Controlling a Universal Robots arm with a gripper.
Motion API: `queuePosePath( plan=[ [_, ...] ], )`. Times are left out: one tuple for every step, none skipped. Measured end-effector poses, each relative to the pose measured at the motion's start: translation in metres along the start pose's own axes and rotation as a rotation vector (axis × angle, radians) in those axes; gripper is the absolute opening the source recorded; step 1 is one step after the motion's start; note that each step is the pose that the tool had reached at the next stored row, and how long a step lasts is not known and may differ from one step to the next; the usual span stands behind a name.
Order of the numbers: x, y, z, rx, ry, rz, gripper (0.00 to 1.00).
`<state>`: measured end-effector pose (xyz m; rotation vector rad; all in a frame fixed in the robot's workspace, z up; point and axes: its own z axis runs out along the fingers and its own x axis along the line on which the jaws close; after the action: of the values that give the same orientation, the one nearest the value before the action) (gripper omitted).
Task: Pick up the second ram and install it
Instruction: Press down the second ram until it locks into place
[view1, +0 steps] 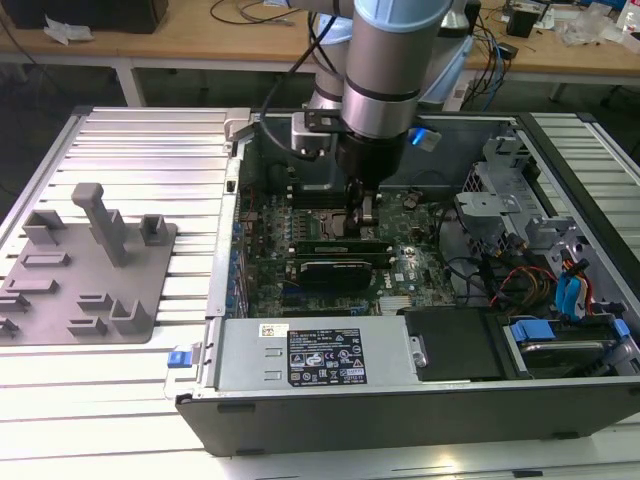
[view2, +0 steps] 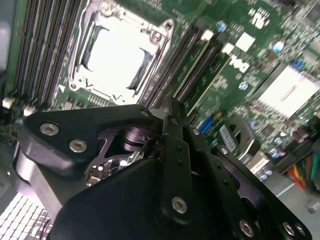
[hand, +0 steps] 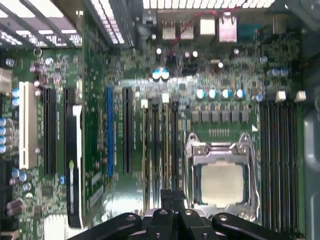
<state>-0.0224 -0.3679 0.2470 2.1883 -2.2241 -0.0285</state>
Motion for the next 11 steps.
queuePosePath(
  plan=[
    [0.0001,0.0035,0.0001,0.0,0.0,0.0,0.08],
    [0.0001,0.0067,0.0002,0.0,0.0,0.0,0.08],
    [0.0002,0.0137,0.0004,0.0,0.0001,0.0,0.08],
    [0.0003,0.0173,0.0005,0.0,0.0001,0.0,0.08],
    [0.0003,0.0237,0.001,0.0001,-0.0001,0.0,0.08],
    [0.0005,0.028,0.0018,0.0,0.0,0.0,0.08],
    [0.0005,0.0297,0.0023,-0.0001,0.0003,-0.004,0.08],
    [0.0006,0.0321,0.0032,-0.0001,0.0004,-0.01,0.08],
    [0.0006,0.0345,0.0042,0.0,0.0005,-0.014,0.08],
    [0.0006,0.0353,0.0045,0.0,0.0006,-0.016,0.08],
    [0.0006,0.0353,0.0045,0.0,0.0006,-0.016,0.08]
  ],
)
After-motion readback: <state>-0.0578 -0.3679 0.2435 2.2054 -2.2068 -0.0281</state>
